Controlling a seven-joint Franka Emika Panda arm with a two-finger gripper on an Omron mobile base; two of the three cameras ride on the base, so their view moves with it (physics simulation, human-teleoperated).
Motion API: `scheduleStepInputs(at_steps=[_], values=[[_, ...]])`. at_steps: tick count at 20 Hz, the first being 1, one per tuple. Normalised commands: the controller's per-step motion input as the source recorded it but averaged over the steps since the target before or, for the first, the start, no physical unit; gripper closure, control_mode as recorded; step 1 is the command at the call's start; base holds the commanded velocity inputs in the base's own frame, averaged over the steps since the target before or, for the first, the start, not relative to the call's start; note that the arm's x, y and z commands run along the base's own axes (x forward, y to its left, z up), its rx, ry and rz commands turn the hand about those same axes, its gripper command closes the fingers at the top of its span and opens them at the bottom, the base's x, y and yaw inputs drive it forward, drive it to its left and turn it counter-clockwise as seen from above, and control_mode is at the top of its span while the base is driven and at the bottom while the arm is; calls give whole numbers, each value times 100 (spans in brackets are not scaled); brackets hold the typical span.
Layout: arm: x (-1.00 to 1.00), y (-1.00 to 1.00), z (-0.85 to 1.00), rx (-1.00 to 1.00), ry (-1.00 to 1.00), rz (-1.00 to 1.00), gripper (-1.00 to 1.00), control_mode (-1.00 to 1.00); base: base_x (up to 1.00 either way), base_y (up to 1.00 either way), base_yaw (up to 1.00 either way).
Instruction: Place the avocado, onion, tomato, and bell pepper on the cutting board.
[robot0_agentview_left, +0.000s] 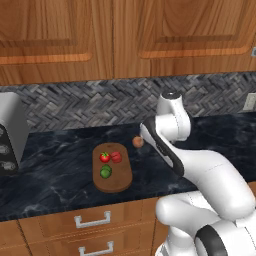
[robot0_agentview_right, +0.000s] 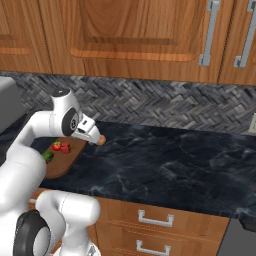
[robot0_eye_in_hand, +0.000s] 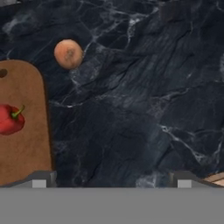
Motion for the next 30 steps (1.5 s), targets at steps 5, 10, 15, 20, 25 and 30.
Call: scheduleStepInputs(at_steps=[5, 10, 15, 20, 25, 30], values=[[20, 9, 0, 0, 0, 0, -100, -100, 0, 0, 0], [20, 1, -7, 0, 0, 0, -100, -100, 0, 0, 0], [25, 2, -20, 0, 0, 0, -100, -100, 0, 0, 0], [34, 4, -18, 0, 0, 0, -100, -100, 0, 0, 0], [35, 3, -11, 0, 0, 0, -100, -100, 0, 0, 0], [35, 12, -14, 0, 1, 0, -100, -100, 0, 0, 0]])
